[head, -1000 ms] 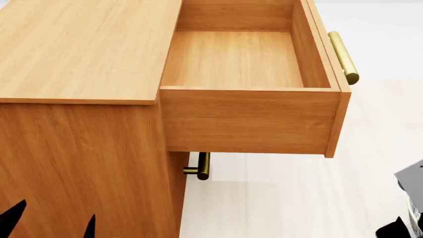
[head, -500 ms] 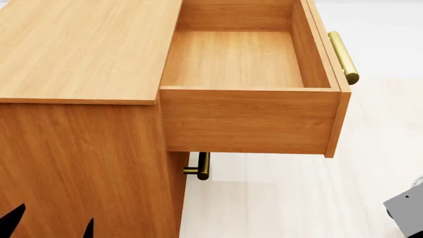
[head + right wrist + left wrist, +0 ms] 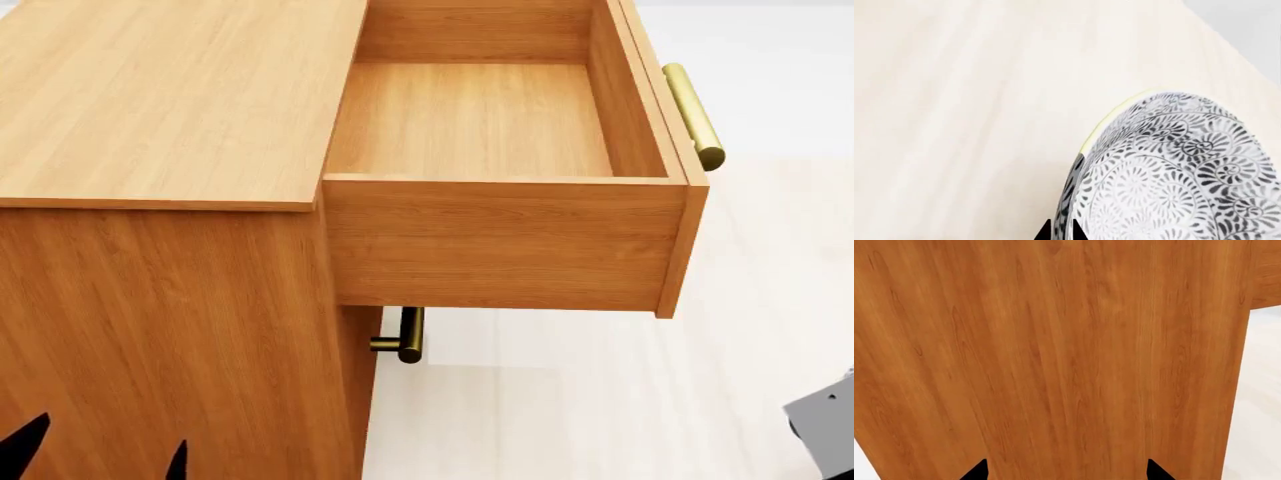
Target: Put the bowl on top of the cabinet.
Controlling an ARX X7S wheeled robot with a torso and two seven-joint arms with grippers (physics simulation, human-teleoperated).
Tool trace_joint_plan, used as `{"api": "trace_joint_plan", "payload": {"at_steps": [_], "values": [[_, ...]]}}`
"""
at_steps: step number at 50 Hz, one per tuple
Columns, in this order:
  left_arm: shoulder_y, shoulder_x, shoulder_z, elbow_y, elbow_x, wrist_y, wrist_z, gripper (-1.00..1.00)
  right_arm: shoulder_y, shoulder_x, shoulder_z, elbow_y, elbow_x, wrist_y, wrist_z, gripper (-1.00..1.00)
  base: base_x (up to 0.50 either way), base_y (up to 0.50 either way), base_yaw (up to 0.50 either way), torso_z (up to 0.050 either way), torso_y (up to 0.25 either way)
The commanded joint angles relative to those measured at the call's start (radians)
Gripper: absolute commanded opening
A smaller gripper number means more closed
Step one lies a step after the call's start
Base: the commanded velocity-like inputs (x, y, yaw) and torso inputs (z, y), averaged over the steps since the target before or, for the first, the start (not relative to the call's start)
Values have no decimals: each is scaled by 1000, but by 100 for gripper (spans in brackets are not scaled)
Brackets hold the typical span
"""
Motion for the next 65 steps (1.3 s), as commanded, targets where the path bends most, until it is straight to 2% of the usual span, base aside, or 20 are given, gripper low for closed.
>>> {"api": "trace_joint_plan", "payload": {"at_steps": [1,7,8,9,14,19,22,27,38,51,54,58,61,65], "values": [[-11,22,-29,-16,-16,5,23,100,12,2,53,-35,-9,27,1,-100,0,0,0,0,0],[-15,18,-26,3,-20,-6,19,100,21,54,102,-124,32,83,27,-100,0,0,0,0,0],[-13,16,-26,5,-20,-7,19,100,19,64,118,-141,43,88,32,-100,0,0,0,0,0],[-13,15,-26,7,-20,-7,18,100,48,98,145,-219,83,171,44,-100,0,0,0,0,0],[-2,8,-31,23,-24,-10,16,100,1,149,233,-286,138,173,90,-100,0,0,0,0,0],[2,8,-44,33,-36,-11,13,100,21,219,324,-413,222,287,149,-100,0,0,0,0,2],[12,7,-41,26,-34,6,16,100,46,238,289,-466,202,350,176,-100,0,0,0,0,0],[24,3,-42,14,-38,24,23,100,96,247,316,-513,237,417,190,-100,0,0,0,0,0],[22,0,-55,6,-53,28,24,100,372,271,272,-596,232,615,170,-100,0,0,0,0,0],[23,-6,-47,21,-54,26,16,100,758,271,67,-624,195,749,99,-100,0,0,0,0,1],[26,-11,-53,32,-58,24,15,100,864,278,-24,-606,235,751,133,-100,0,0,0,0,0],[34,-15,-52,40,-61,26,16,100,1106,281,-212,-549,378,752,232,-100,0,0,0,0,0],[27,-21,-42,37,-56,20,17,100,1204,270,-275,-523,467,750,293,-100,0,0,0,0,0],[13,-23,-17,39,-47,4,14,100,1373,242,-417,-493,484,750,285,-100,0,0,0,0,0]]}}
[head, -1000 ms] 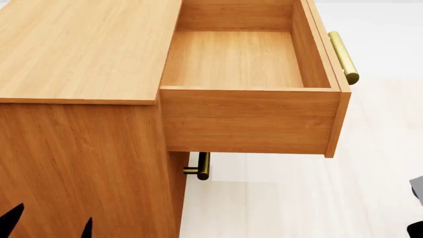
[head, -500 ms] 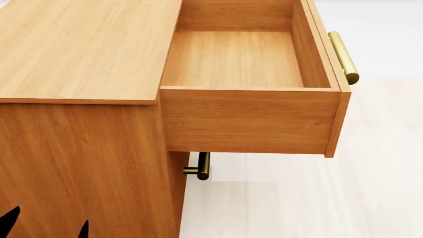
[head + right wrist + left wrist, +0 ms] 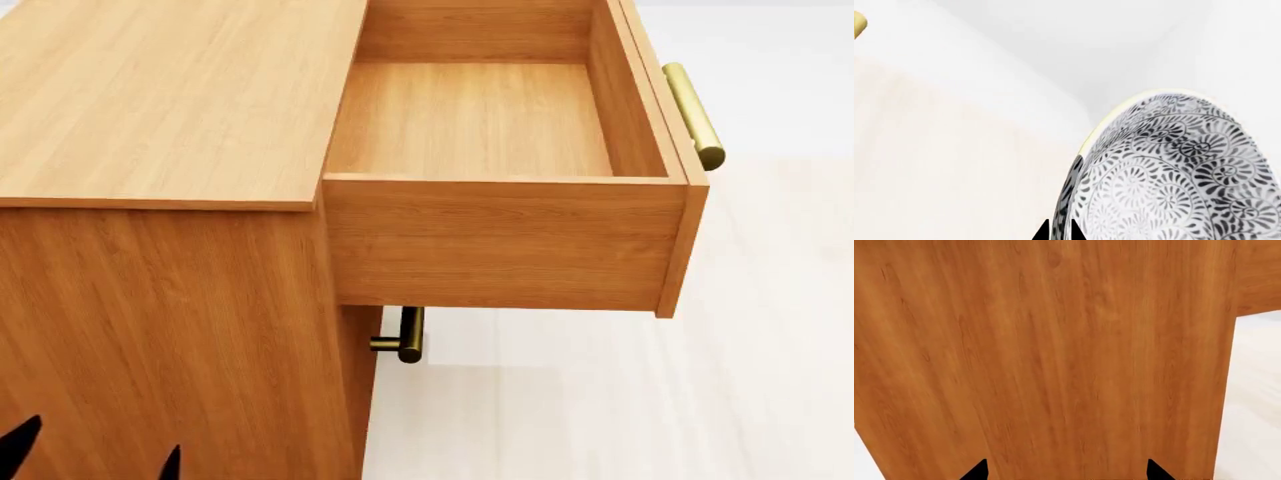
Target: Put the bowl on top of the cabinet.
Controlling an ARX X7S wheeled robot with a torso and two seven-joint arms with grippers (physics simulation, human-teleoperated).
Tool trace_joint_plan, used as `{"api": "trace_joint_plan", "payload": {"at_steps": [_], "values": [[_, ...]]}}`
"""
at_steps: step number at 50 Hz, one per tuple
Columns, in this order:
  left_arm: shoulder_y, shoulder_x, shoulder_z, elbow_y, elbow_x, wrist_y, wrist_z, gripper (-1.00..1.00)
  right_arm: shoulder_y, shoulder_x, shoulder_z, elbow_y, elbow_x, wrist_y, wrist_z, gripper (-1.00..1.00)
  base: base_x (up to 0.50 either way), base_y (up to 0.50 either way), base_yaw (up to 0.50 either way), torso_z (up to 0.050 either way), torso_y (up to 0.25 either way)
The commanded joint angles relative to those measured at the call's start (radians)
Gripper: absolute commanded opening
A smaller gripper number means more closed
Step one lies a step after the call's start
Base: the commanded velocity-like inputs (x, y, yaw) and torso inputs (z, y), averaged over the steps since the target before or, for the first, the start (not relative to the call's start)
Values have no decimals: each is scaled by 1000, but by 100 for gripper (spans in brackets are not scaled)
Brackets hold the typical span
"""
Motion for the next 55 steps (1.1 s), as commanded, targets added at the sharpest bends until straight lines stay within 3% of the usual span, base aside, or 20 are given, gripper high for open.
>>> {"api": "trace_joint_plan", "payload": {"at_steps": [1,15,23,29,40,41,43,48,49,55], "values": [[-19,16,-3,7,-6,-21,21,100,450,-49,-301,74,92,29,61,-100,0,0,0,0,0],[-38,17,9,14,-13,-40,14,100,755,-147,-522,165,124,29,36,-100,0,0,0,0,1],[-43,10,-8,26,-27,-54,10,100,760,-264,-501,233,-151,33,-194,-100,0,0,0,0,0],[-31,5,9,30,-12,-46,2,100,759,-362,-480,299,-155,32,-186,-100,0,0,0,0,0],[-32,-9,21,42,-9,-53,1,100,756,-555,-476,453,-349,-26,-338,-100,0,0,0,0,1],[-55,-10,36,26,-7,-70,6,100,759,-636,-475,572,-499,-83,-488,-100,0,0,0,0,0],[-66,-8,35,25,-9,-81,3,100,758,-707,-462,694,-653,-153,-615,-100,0,0,0,0,0],[-61,-4,-12,38,-46,-95,2,100,755,-871,-434,984,-719,-359,-665,-100,0,0,0,0,0],[-61,-4,-12,38,-46,-95,2,100,758,-945,-375,1119,-752,-438,-671,-100,0,0,0,0,0],[-49,-7,-33,36,-56,-86,2,100,759,-1133,-243,1458,-936,-673,-744,-100,0,0,0,0,2]]}}
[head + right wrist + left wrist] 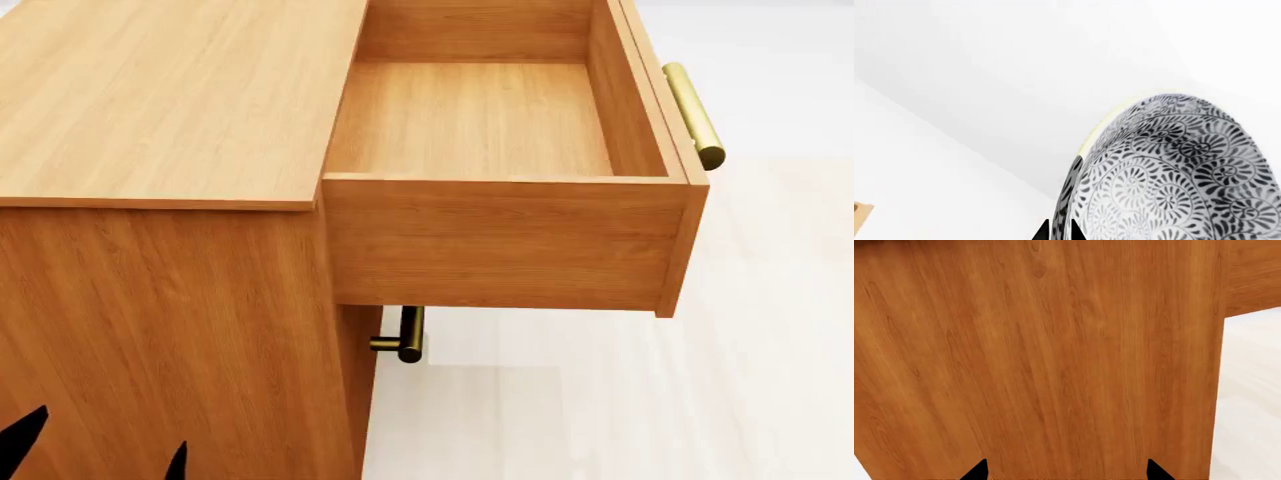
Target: Put the bowl on top of the cabinet.
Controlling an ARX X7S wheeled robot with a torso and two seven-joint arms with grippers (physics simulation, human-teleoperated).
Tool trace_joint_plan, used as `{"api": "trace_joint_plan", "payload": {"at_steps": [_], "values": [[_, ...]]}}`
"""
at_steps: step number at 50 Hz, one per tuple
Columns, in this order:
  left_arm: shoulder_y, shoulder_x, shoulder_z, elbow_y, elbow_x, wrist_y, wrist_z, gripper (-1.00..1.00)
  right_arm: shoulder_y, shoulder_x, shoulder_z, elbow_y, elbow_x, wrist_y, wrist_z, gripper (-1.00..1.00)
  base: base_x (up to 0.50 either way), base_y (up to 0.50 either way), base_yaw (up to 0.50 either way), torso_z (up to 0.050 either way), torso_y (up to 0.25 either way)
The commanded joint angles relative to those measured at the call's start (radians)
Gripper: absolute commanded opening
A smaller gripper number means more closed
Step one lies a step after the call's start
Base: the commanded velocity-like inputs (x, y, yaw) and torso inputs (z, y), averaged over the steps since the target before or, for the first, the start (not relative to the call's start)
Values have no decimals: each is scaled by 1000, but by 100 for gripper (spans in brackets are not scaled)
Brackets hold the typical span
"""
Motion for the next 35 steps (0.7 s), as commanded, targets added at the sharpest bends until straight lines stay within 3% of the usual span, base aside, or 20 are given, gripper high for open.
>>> {"api": "trace_joint_plan", "payload": {"at_steps": [1,6,14,28,35], "values": [[-17,21,-68,-6,-41,-12,27,100,14,-394,200,625,-369,-412,-193,-100,0,0,0,0,0],[-37,20,-61,-35,-42,-2,38,100,12,-396,29,602,-124,-427,-115,-100,0,0,0,0,0],[-29,22,-65,-76,-42,33,47,100,14,-397,-131,542,191,-469,-39,-100,0,0,0,0,0],[12,23,-69,-101,-36,90,48,100,13,-397,-252,447,574,-538,54,-100,0,0,0,0,1],[22,26,-69,-145,-41,134,69,100,4,-397,-319,427,676,-578,66,-100,0,0,0,0,0]]}}
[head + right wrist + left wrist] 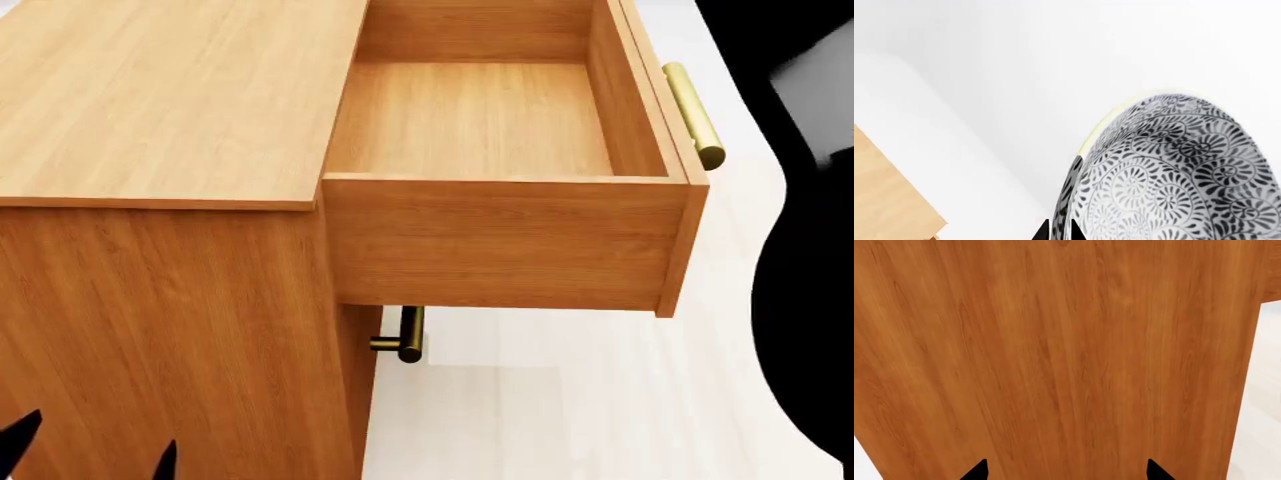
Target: Put the bowl on top of the cabinet.
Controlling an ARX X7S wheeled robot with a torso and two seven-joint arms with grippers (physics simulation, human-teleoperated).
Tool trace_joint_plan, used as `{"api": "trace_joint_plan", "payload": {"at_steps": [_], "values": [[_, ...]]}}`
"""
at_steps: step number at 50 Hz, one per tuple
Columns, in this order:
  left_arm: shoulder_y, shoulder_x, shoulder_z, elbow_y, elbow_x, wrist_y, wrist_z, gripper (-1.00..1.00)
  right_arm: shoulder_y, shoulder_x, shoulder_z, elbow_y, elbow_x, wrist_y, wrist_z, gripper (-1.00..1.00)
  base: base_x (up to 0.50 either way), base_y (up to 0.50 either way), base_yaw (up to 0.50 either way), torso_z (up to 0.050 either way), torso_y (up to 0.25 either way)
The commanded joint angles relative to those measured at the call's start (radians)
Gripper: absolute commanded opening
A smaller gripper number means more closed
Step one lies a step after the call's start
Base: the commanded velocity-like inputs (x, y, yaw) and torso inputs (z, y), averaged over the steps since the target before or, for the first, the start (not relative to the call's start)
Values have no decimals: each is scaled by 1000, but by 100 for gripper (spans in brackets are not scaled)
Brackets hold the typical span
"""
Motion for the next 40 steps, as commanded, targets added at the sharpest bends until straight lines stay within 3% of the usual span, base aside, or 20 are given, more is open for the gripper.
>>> {"api": "trace_joint_plan", "payload": {"at_steps": [1,32,40], "values": [[13,28,-35,-54,-17,56,44,100,-4,-29,-86,-26,187,-73,25,-100,0,0,0,0,0],[29,18,-55,-63,-40,85,47,100,-39,-29,-125,-113,587,-16,35,-100,0,0,0,0,1],[27,16,-57,-64,-44,86,45,100,-66,-29,-138,-158,575,39,66,-100,0,0,0,0,0]]}}
